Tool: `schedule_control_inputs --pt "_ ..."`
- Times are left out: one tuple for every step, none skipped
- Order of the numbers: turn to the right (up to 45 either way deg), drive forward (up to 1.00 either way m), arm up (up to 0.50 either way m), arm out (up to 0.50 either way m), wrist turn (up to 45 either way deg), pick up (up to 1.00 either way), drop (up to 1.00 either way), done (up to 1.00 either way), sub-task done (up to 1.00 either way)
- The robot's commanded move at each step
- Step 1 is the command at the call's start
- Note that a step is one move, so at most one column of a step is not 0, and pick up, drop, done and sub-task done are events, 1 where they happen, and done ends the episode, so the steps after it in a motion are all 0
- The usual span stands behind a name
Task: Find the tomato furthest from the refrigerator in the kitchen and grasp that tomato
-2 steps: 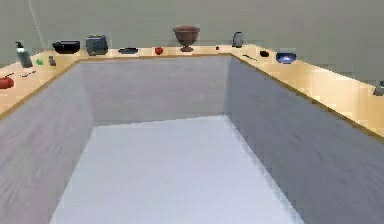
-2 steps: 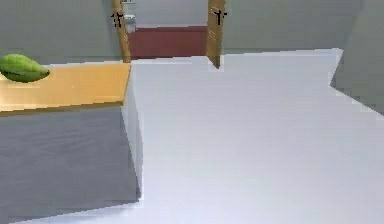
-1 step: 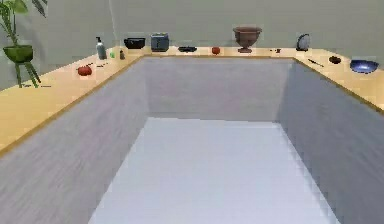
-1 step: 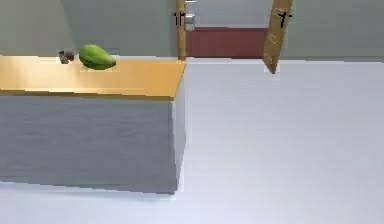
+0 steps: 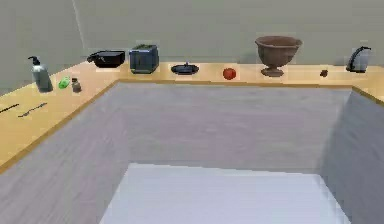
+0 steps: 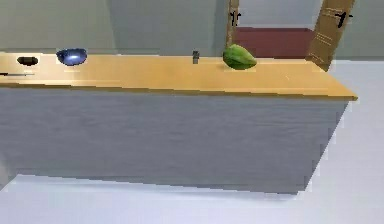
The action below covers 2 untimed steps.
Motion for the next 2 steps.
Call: schedule_control_inputs --pt "0.0 0.9 0.0 0.0 0.0 0.0 0.0 0.0 0.0" --pt "-45.0 0.0 0.0 0.0 0.0 0.0 0.0 0.0 0.0"
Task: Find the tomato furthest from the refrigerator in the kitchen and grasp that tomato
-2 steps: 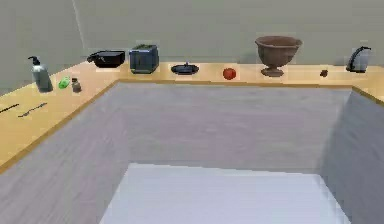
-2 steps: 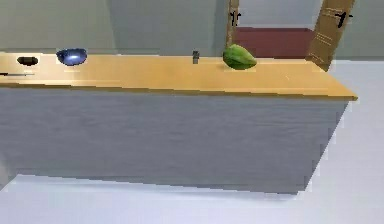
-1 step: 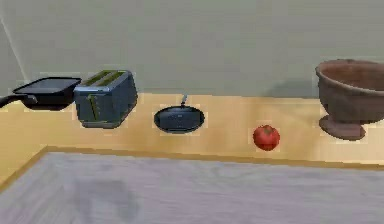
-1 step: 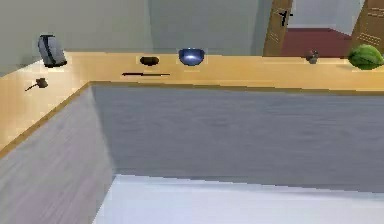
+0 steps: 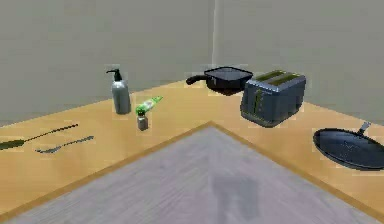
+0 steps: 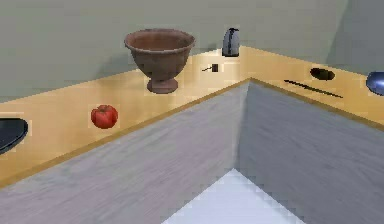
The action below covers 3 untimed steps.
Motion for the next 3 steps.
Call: schedule_control_inputs --pt "-18.0 0.0 0.0 0.0 0.0 0.0 0.0 0.0 0.0" --pt "0.0 0.0 0.5 0.0 0.0 0.0 0.0 0.0 0.0" --pt "0.0 0.0 0.38 0.0 0.0 0.0 0.0 0.0 0.0"
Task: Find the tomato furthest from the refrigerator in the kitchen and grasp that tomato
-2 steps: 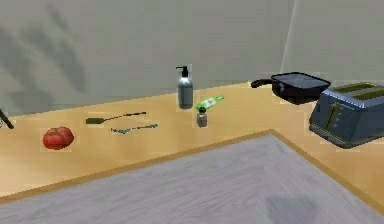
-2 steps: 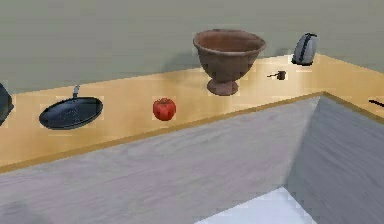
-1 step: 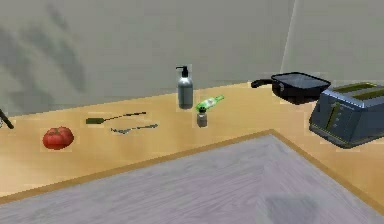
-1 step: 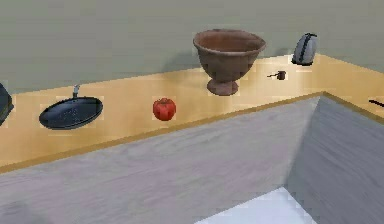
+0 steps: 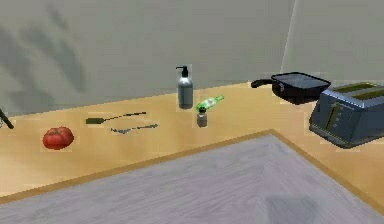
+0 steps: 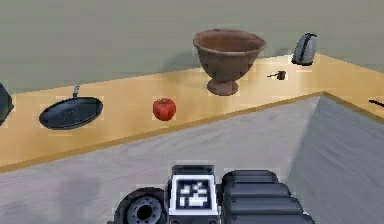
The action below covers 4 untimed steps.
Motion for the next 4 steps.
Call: schedule_control_inputs --pt "0.0 0.0 0.0 0.42 0.0 0.0 0.0 0.0 0.0" --pt "0.0 0.0 0.0 0.0 45.0 0.0 0.0 0.0 0.0" --pt "0.0 0.0 0.0 0.0 45.0 0.0 0.0 0.0 0.0" --pt "0.0 0.0 0.0 0.0 45.0 0.0 0.0 0.0 0.0"
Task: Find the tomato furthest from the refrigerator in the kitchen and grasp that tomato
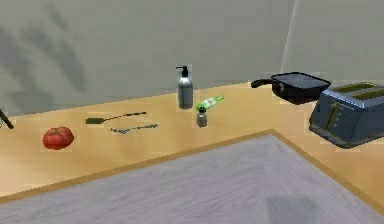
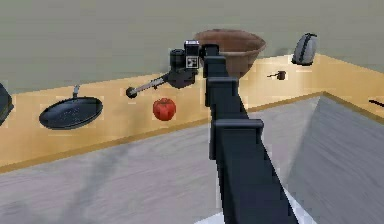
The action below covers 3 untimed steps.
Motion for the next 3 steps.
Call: schedule_control_inputs --pt "0.0 0.0 0.0 0.0 21.0 0.0 0.0 0.0 0.0" --pt "0.0 0.0 -0.12 0.0 0.0 0.0 0.0 0.0 0.0" --pt "0.0 0.0 0.0 0.0 0.0 1.0 0.0 0.0 0.0"
